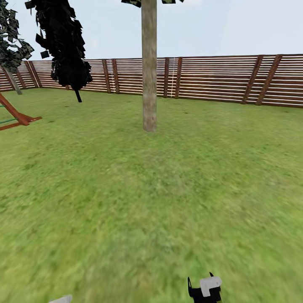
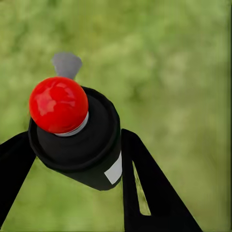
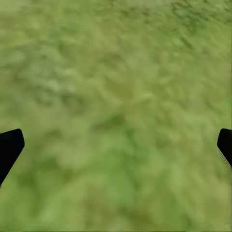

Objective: In the garden, pick up the pesticide atomizer on the floor and spray pesticide onto both trees until each tree trunk is fully covered.

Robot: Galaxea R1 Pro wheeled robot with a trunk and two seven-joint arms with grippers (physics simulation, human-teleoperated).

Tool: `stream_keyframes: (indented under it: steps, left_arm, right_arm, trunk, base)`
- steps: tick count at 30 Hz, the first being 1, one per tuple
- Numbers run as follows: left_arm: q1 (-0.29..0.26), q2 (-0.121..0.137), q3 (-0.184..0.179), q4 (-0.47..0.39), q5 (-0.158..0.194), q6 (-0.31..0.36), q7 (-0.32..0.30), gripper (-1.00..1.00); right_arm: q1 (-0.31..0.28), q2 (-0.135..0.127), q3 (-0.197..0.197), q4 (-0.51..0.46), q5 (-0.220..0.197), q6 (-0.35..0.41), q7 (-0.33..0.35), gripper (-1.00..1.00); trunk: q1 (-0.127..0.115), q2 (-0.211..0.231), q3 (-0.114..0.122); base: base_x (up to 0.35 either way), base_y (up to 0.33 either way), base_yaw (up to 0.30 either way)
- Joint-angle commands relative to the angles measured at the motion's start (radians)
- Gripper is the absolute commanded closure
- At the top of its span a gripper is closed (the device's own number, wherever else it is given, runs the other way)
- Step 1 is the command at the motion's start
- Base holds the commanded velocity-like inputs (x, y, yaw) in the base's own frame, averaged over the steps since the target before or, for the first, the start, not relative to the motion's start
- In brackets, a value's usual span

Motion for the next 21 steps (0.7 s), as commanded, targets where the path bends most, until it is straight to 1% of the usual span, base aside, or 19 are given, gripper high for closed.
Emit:
stream_keyframes:
  steps: [1, 21]
  left_arm:
    - [0.0, 0.0, 0.0, 0.0, 0.0, 0.0, 0.0, 1.0]
    - [0.0, 0.0, 0.0, 0.0, 0.001, 0.0, 0.0, 1.0]
  right_arm:
    - [0.0, 0.0, 0.0, 0.0, 0.0, 0.0, 0.0, -1.0]
    - [0.0, 0.0, 0.0, 0.0, 0.0, 0.0, 0.0, -1.0]
  trunk:
    - [0.0, 0.0, 0.0]
    - [0.0, 0.0, 0.0]
  base:
    - [0.344, 0.0, 0.0]
    - [0.344, 0.0, 0.0]
